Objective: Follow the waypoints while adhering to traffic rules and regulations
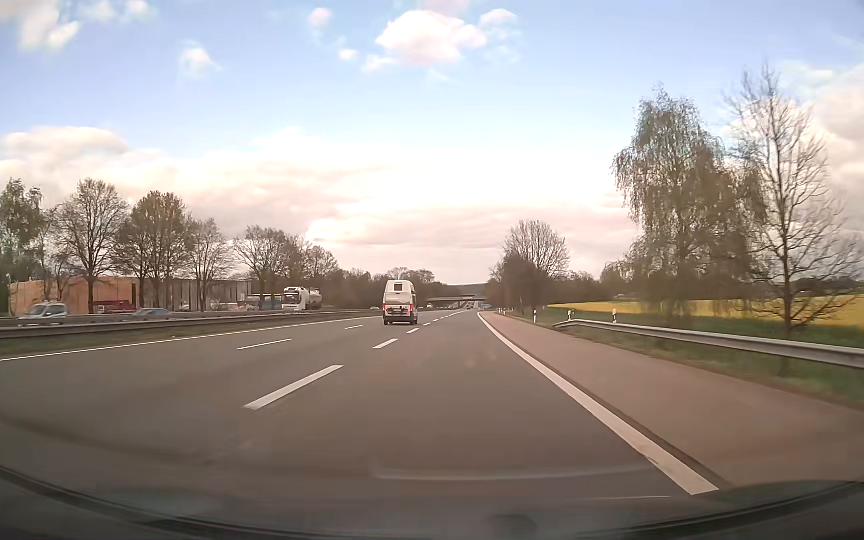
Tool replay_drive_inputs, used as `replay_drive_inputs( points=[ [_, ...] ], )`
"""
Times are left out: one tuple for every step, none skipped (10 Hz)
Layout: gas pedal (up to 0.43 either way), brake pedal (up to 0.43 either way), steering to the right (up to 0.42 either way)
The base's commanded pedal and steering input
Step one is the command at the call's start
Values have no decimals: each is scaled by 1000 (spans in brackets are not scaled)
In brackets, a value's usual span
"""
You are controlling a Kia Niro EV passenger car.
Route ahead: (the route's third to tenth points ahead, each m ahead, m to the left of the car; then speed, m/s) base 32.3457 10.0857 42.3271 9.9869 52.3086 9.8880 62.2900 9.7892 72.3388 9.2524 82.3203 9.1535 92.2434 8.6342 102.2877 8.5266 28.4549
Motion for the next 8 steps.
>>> replay_drive_inputs(
  points=[
    [0,134,0],
    [0,152,0],
    [0,159,0],
    [0,171,0],
    [0,177,1],
    [0,189,2],
    [0,189,2],
    [0,195,2]
  ],
)
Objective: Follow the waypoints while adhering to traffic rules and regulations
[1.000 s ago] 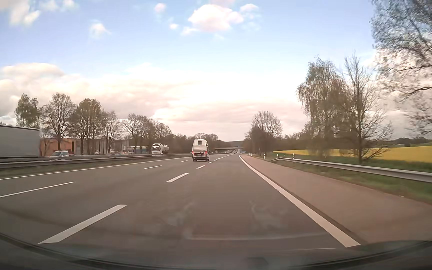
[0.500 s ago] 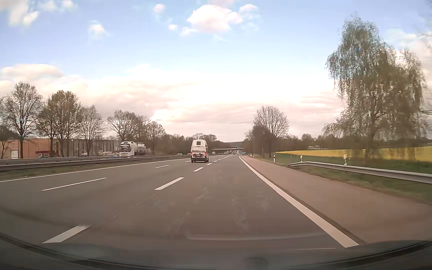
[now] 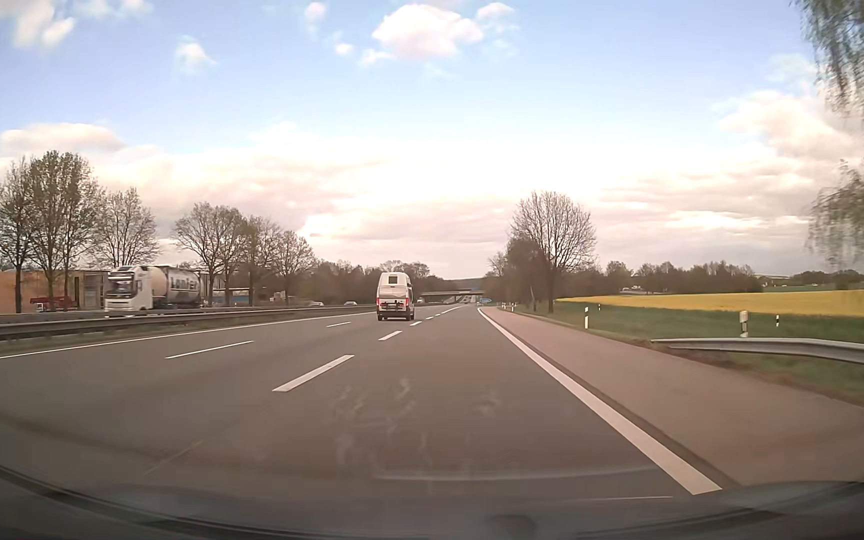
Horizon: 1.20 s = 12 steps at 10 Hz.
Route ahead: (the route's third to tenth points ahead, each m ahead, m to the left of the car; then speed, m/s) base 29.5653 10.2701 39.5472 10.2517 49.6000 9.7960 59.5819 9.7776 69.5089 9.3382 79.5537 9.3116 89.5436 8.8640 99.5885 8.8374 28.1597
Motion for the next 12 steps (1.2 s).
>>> replay_drive_inputs(
  points=[
    [0,201,2],
    [0,195,2],
    [0,189,2],
    [0,171,2],
    [0,165,2],
    [0,159,2],
    [0,152,1],
    [0,146,1],
    [0,140,1],
    [0,165,1],
    [0,165,0],
    [0,165,0]
  ],
)
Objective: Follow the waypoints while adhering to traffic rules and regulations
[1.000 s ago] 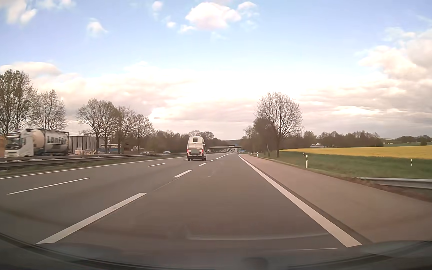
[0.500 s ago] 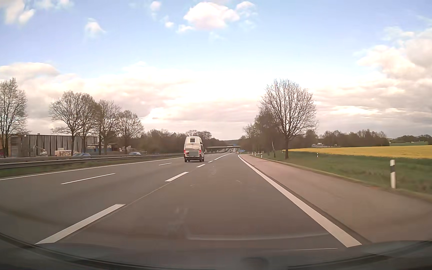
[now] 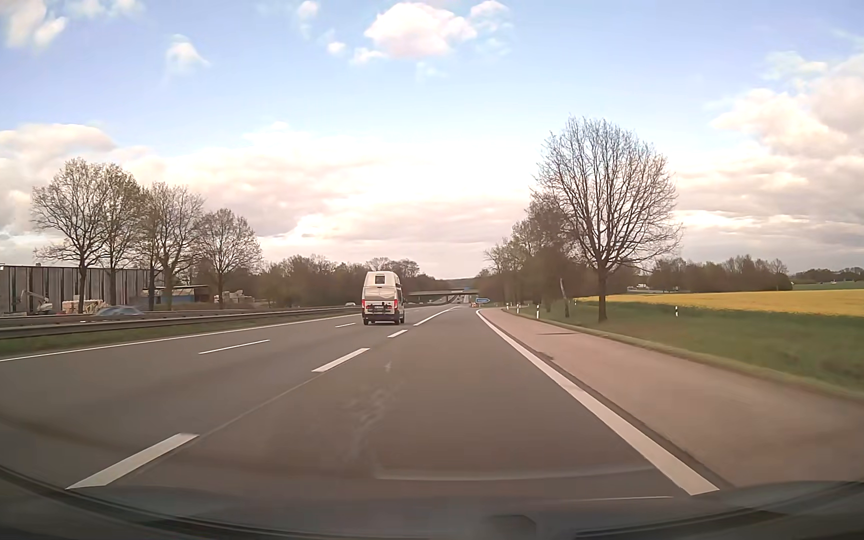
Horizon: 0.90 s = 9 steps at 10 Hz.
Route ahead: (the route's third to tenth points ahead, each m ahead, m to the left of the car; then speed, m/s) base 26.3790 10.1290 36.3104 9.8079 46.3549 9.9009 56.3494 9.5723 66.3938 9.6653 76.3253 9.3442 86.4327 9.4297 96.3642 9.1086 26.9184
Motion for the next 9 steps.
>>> replay_drive_inputs(
  points=[
    [0,171,0],
    [0,183,0],
    [0,189,-1],
    [0,189,-2],
    [0,189,-2],
    [0,195,-3],
    [0,195,-2],
    [0,201,-2],
    [0,201,-2]
  ],
)
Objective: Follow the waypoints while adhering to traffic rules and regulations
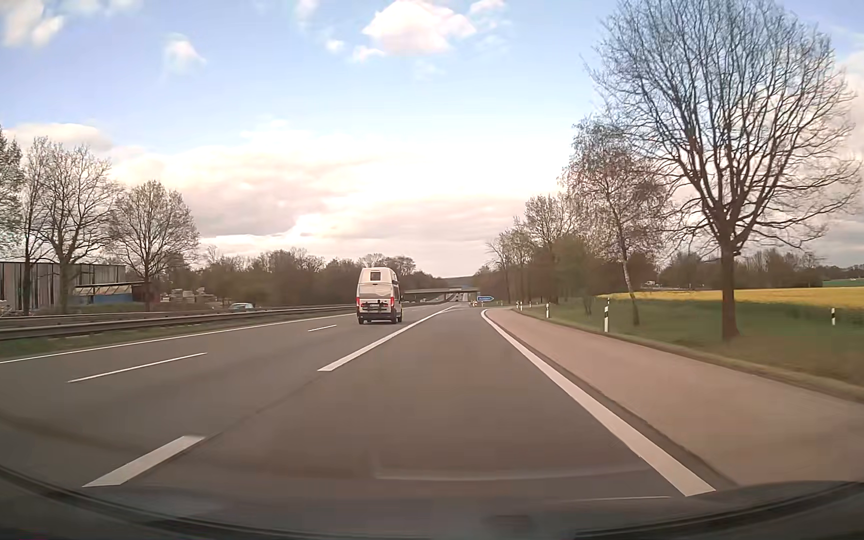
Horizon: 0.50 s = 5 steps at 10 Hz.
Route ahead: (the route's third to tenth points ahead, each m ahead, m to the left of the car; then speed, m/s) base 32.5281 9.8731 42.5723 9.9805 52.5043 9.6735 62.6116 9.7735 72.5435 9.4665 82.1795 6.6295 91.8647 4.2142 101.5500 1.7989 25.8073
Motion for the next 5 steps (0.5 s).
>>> replay_drive_inputs(
  points=[
    [0,201,-1],
    [0,201,-1],
    [0,207,-1],
    [0,207,-1],
    [0,207,0]
  ],
)
